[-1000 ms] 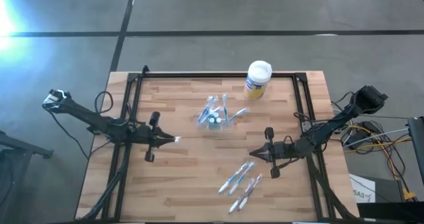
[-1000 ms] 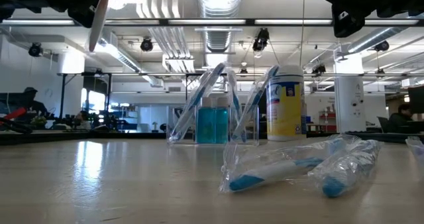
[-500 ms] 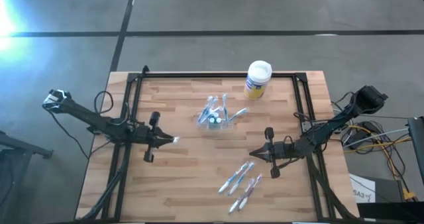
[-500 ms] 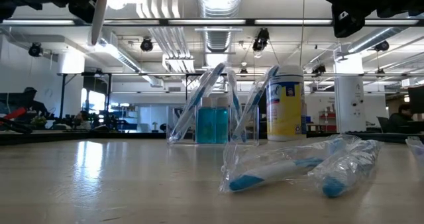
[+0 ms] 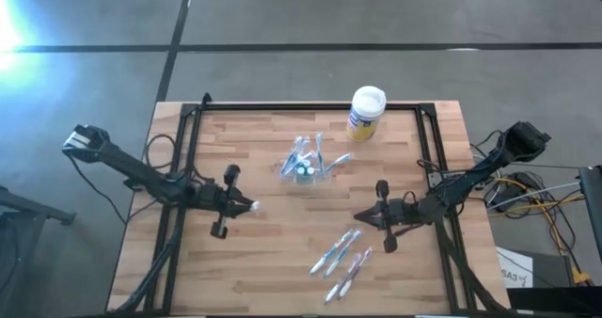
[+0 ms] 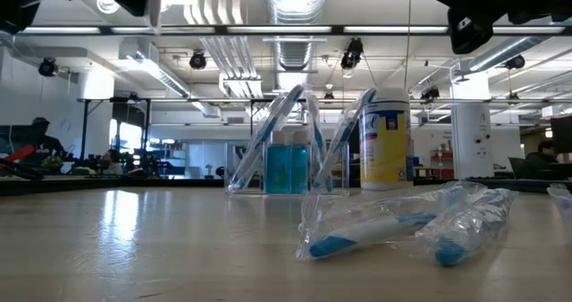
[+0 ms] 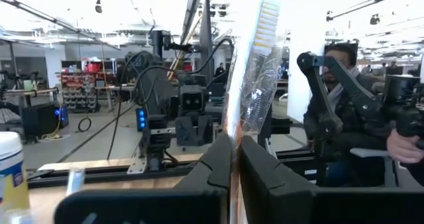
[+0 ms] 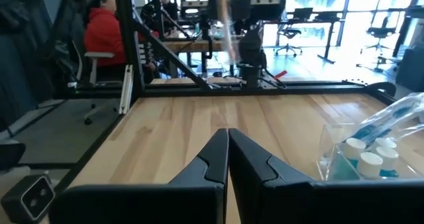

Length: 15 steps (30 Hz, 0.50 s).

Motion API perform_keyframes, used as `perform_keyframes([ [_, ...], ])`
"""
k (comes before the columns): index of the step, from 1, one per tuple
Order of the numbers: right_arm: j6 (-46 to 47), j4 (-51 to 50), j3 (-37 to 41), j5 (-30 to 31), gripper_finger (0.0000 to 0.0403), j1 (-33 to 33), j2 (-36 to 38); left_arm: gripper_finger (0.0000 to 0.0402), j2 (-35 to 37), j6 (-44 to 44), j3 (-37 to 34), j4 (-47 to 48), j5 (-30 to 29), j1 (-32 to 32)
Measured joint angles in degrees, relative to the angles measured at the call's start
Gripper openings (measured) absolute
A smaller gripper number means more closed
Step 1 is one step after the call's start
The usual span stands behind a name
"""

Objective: Pick & Place toothbrushing station
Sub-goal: Put the orange toothbrush into the transparent organizer

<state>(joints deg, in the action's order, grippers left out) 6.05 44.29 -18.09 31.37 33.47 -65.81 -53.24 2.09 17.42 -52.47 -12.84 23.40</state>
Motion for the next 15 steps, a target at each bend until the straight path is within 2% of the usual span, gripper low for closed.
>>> perform_keyframes([
  [4, -1.6, 4.6, -0.2, -0.1, 0.0027, 0.0, -3.4, 0.0012, -6.1, 0.0, 4.2, -0.4, 0.0, 0.0],
  [11, -12.1, 24.0, -0.2, 3.3, 0.0098, -0.2, -12.6, 0.0012, -15.4, -0.8, 11.4, -0.2, 0.9, -0.1],
  [15, -13.8, 29.8, -0.9, 3.3, 0.0132, -0.5, -15.8, 0.0012, -20.6, -3.3, 14.5, 0.2, 0.9, -0.6],
])
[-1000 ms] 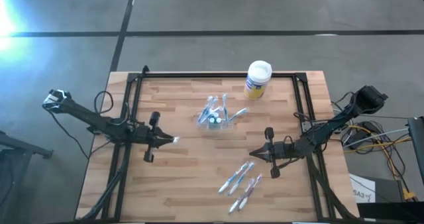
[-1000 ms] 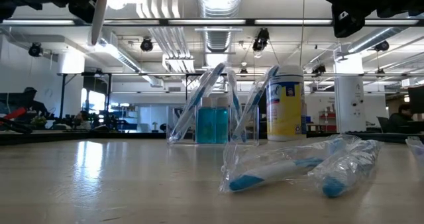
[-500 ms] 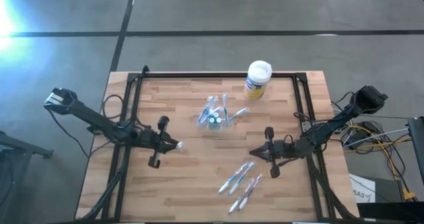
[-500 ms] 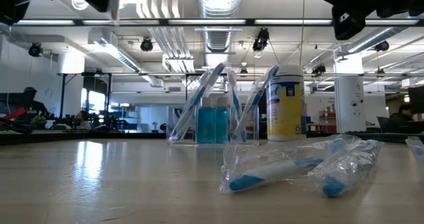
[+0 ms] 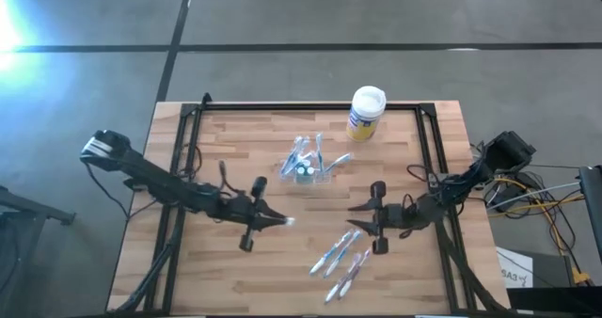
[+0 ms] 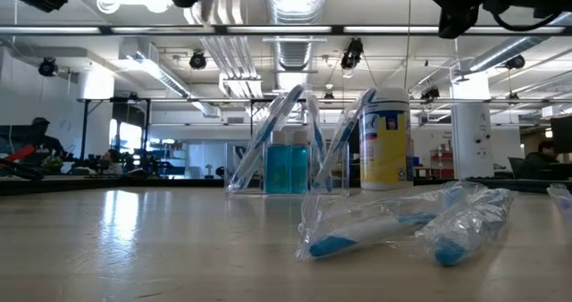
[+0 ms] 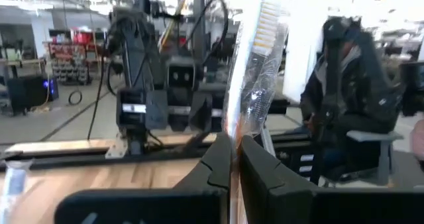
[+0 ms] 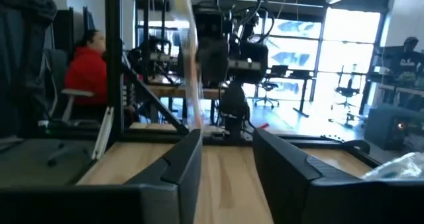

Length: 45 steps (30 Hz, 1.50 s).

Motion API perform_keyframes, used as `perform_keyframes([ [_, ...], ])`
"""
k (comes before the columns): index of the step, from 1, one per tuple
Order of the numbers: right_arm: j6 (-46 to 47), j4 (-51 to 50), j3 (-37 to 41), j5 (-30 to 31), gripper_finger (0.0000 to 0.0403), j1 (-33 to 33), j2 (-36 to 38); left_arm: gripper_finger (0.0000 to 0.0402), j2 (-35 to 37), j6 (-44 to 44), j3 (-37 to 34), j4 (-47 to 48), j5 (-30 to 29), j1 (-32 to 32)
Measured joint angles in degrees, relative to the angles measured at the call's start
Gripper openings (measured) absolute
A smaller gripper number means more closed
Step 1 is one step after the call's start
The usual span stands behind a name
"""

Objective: Pick & Place toothbrushing station
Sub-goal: Put the orange toothbrush into the transparent organizer

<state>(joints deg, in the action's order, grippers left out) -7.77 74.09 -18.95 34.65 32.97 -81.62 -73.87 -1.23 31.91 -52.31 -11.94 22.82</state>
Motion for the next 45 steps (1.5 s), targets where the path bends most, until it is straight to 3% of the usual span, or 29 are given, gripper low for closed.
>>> perform_keyframes([
  [13, -0.6, -0.7, -9.5, -2.1, 0.0181, -2.7, -6.3, 0.0012, -11.9, 1.5, 11.3, 4.8, 0.7, -2.8],
  [33, -1.2, -1.7, -10.8, -6.9, 0.0192, -3.6, -7.9, 0.0012, -21.9, 1.6, 22.4, 11.6, 2.5, -6.3],
  [39, -1.0, -1.7, -10.8, -6.9, 0.0176, -3.8, -7.9, 0.0012, -21.8, 1.6, 22.5, 11.4, 2.5, -6.6],
  [45, 0.1, -2.0, -11.0, -7.3, 0.0127, -4.4, -7.9, 0.0011, -21.9, 1.5, 22.7, 11.7, 2.9, -6.7],
])
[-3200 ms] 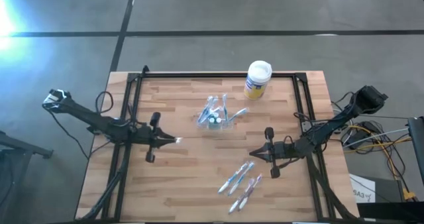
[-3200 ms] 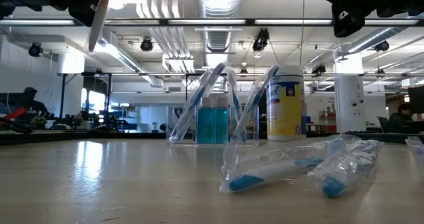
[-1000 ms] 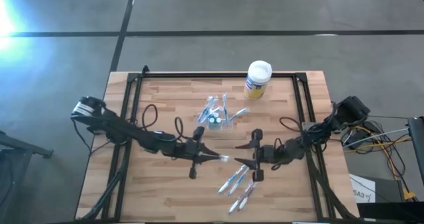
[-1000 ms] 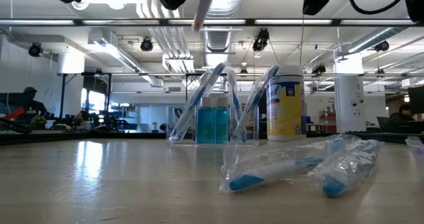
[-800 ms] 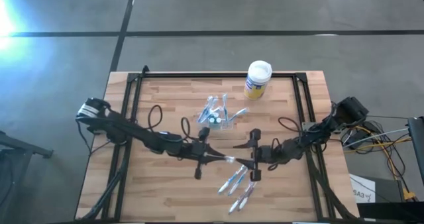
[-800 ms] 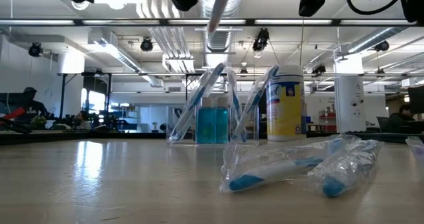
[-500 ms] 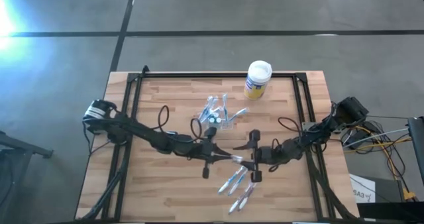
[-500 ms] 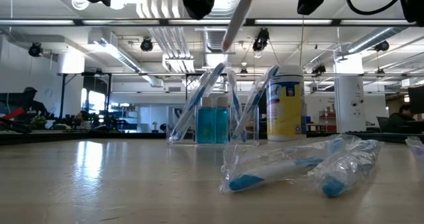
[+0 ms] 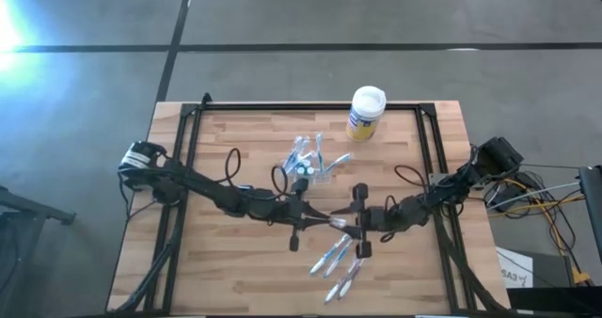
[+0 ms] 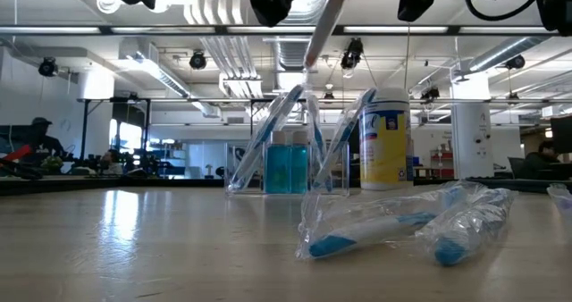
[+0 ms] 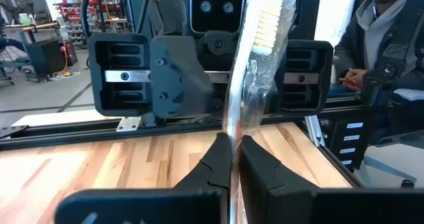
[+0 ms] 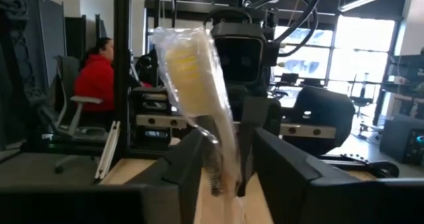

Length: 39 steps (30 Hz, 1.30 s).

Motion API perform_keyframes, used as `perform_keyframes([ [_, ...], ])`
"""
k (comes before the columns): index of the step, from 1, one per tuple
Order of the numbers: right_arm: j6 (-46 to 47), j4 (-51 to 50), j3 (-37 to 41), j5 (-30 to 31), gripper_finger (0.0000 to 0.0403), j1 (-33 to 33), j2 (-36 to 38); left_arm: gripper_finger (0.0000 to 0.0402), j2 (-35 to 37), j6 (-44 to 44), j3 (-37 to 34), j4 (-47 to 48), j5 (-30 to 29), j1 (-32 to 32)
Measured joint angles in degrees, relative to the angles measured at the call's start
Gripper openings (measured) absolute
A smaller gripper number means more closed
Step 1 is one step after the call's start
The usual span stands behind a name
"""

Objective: Pick & Place toothbrushing station
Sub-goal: Put the orange toothbrush into the transparent organizer

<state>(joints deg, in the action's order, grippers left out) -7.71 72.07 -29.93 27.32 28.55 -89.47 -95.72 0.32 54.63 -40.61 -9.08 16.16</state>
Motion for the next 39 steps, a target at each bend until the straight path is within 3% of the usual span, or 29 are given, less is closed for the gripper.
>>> perform_keyframes([
  [8, -0.1, -0.4, -0.1, -0.4, 0.0021, -0.1, 0.0, 0.0011, 0.0, -0.5, 0.0, 0.1, 0.0, 0.0],
  [14, -0.2, -0.8, 0.0, -0.3, 0.0016, 0.1, 0.1, 0.0047, 0.3, -1.7, -0.3, 0.7, 0.1, 0.0],
  [20, -0.4, -2.2, 0.4, -0.2, 0.0015, 1.4, 2.3, 0.0103, 6.6, -1.7, -0.4, 14.2, 0.4, 0.0],
  [26, 0.0, -10.6, 1.4, 3.3, 0.0014, 4.3, 8.4, 0.0121, 17.4, -2.2, -0.6, 34.4, 0.3, 0.3],
  [29, -0.1, -15.0, 2.5, 8.6, 0.0014, 7.0, 12.8, 0.0117, 22.7, -3.5, -3.0, 40.2, 0.0, 0.9],
  [32, -1.3, -15.0, 4.8, 10.0, 0.0014, 9.8, 17.0, 0.0102, 28.8, -4.7, -8.0, 38.7, -1.7, 1.6],
  [39, 1.5, -18.4, 10.1, 10.2, 0.0014, 11.0, 30.0, 0.001, 42.4, -9.1, -19.8, 35.4, -3.0, 1.8],
])
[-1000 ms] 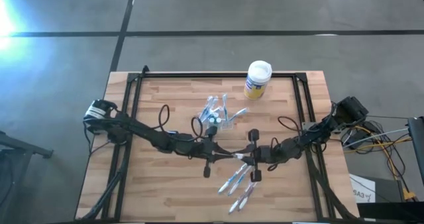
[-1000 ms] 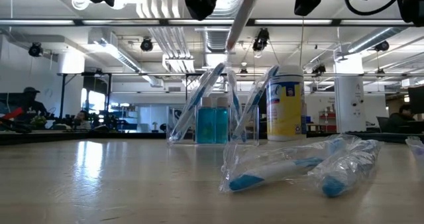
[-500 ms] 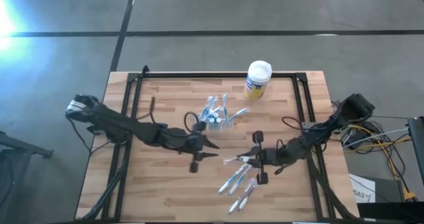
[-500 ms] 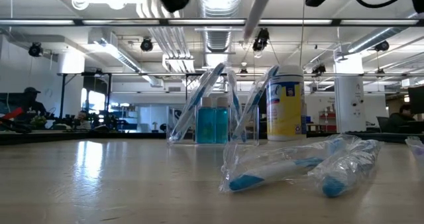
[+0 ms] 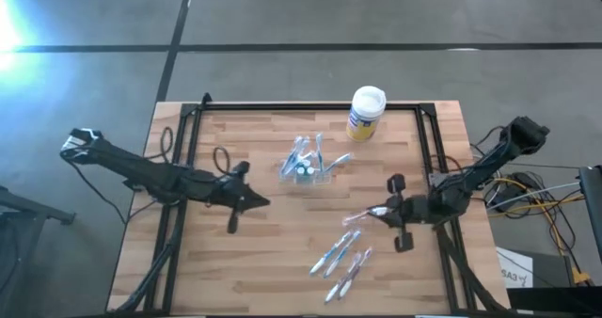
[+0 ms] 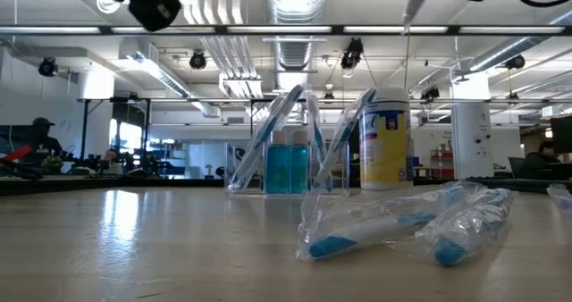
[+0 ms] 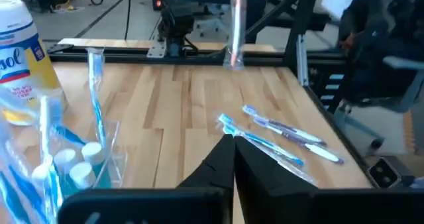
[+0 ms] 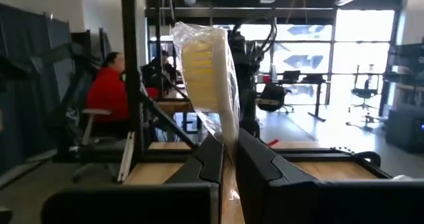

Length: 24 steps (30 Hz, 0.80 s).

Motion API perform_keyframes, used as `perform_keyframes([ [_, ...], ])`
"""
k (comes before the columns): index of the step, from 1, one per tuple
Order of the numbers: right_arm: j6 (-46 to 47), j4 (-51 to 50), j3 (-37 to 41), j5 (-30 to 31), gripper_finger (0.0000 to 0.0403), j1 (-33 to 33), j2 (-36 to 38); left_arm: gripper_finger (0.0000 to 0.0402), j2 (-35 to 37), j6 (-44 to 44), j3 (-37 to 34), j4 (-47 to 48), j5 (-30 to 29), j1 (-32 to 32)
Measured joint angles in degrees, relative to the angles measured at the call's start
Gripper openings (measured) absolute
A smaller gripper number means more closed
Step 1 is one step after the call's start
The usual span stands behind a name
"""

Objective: Pick & Place toothbrushing station
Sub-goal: Put the orange toothbrush into the transparent organizer

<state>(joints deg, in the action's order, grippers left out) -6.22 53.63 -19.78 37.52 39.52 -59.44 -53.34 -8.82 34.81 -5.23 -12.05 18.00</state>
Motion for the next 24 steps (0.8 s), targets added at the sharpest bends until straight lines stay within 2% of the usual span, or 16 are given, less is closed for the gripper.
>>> perform_keyframes([
  [3, 0.9, -5.6, 2.1, -2.4, 0.0013, -0.6, 6.8, 0.0012, 4.0, -0.3, -4.3, -2.4, 0.1, 0.0],
  [9, 11.3, -15.5, 5.6, -16.7, 0.0013, -9.4, 16.6, 0.0025, 7.9, -0.6, -11.1, -13.4, 0.0, 0.0],
  [14, 13.5, -14.8, 8.5, -17.8, 0.0013, -13.1, 18.6, 0.0016, 8.5, 0.1, -12.1, -14.8, 0.1, 0.0],
  [19, 12.1, -5.8, 13.6, -18.2, 0.0013, -13.2, 21.1, 0.0006, 8.4, 0.9, -12.5, -14.8, 0.1, 0.0],
  [24, 13.6, -1.0, 18.1, -18.1, 0.0013, -13.3, 22.6, 0.001, 8.2, 2.5, -12.8, -14.8, 0.0, 0.0],
])
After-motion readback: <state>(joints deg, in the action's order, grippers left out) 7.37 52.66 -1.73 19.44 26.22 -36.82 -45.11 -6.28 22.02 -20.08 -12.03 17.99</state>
